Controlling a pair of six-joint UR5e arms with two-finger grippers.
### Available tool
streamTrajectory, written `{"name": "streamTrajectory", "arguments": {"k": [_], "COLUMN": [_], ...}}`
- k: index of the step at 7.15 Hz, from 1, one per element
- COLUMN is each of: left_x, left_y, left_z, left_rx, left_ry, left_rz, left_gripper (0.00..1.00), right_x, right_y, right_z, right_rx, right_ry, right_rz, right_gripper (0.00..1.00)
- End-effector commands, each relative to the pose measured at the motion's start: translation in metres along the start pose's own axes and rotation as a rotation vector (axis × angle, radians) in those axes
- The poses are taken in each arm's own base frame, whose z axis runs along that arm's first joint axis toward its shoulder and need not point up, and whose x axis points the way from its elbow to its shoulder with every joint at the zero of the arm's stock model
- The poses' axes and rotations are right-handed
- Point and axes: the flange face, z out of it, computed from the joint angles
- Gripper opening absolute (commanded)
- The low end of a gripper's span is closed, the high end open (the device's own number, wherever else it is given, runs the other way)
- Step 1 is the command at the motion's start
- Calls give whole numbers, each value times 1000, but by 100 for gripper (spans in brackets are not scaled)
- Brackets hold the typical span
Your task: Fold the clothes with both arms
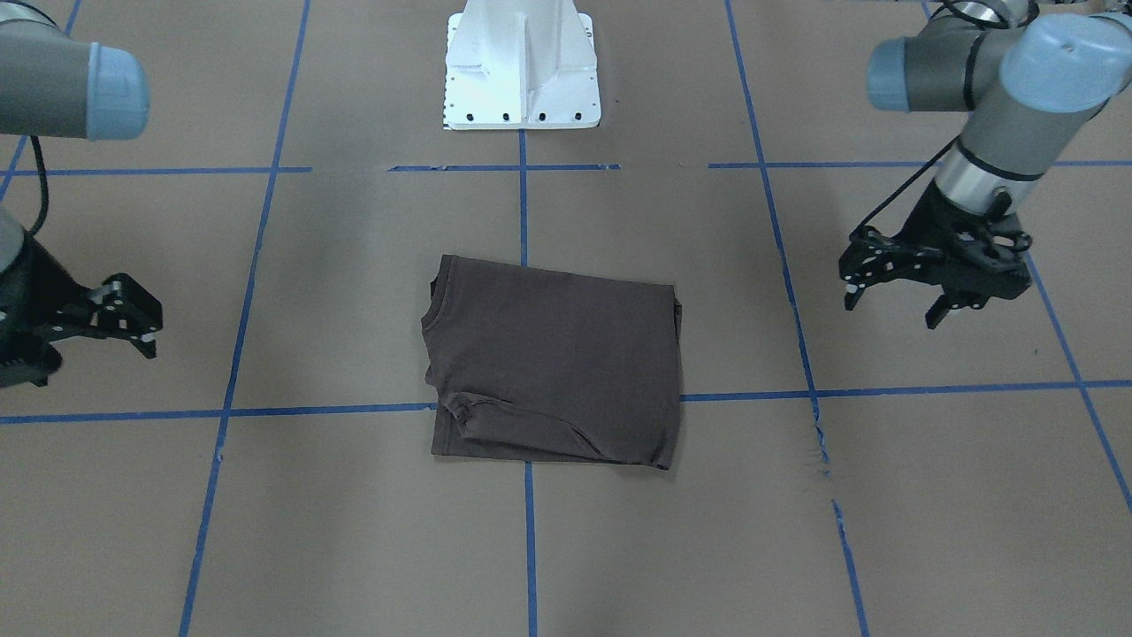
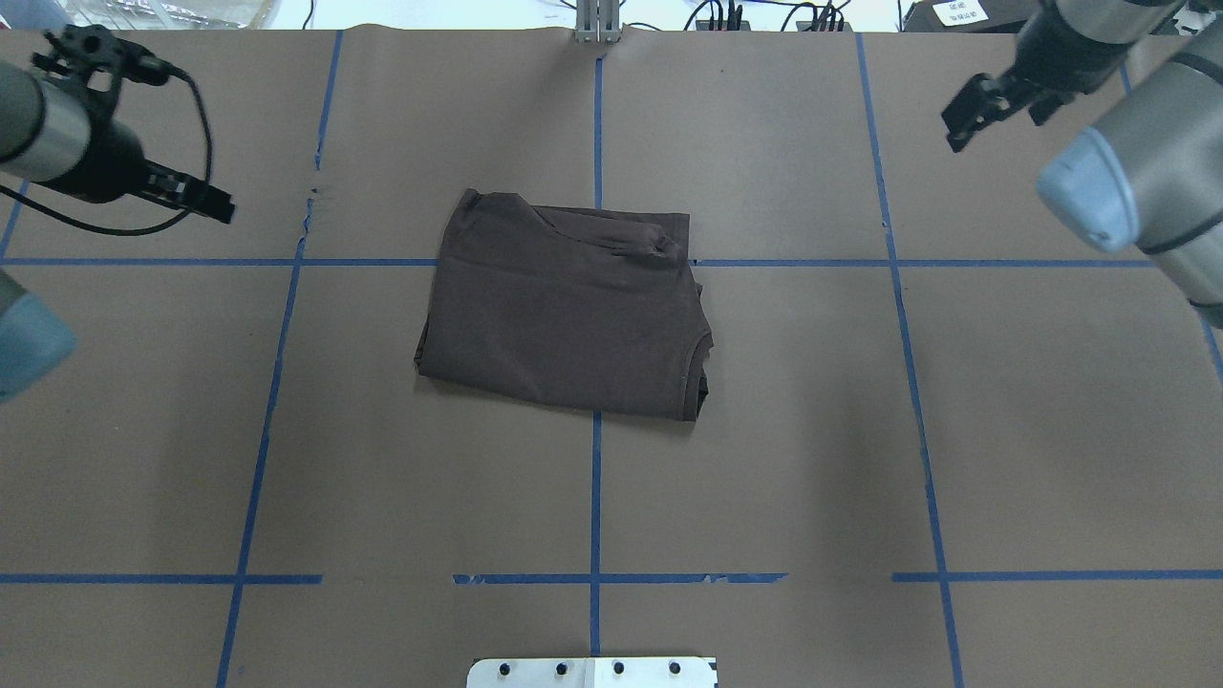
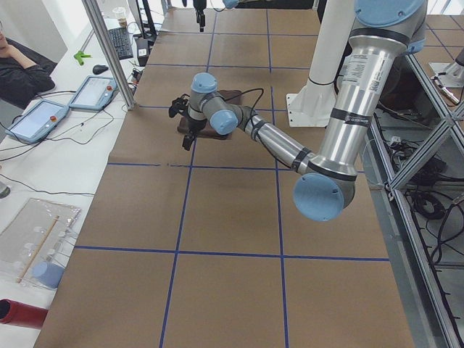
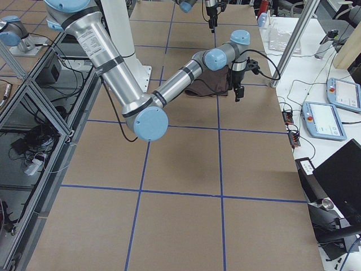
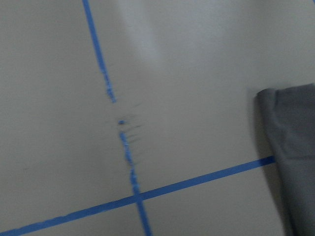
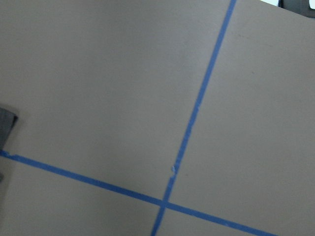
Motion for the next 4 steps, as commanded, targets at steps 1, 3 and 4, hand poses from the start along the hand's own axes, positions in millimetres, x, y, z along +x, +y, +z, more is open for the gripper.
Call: {"name": "streamTrajectory", "arguments": {"k": [1, 3, 4], "left_x": [-127, -197, -242], "left_y": [59, 101, 115], "left_z": [-43, -35, -54], "left_rx": [-36, -97, -82], "left_ry": [-11, -64, -88], "left_rz": [106, -31, -122], "left_gripper": [100, 100, 100], "right_x": [114, 158, 180], "right_y": [118, 154, 178], "right_z": [28, 14, 13], "right_rx": [-73, -69, -81], "right_ry": [52, 5, -31], "right_rz": [116, 204, 139], "right_gripper": [100, 100, 100]}}
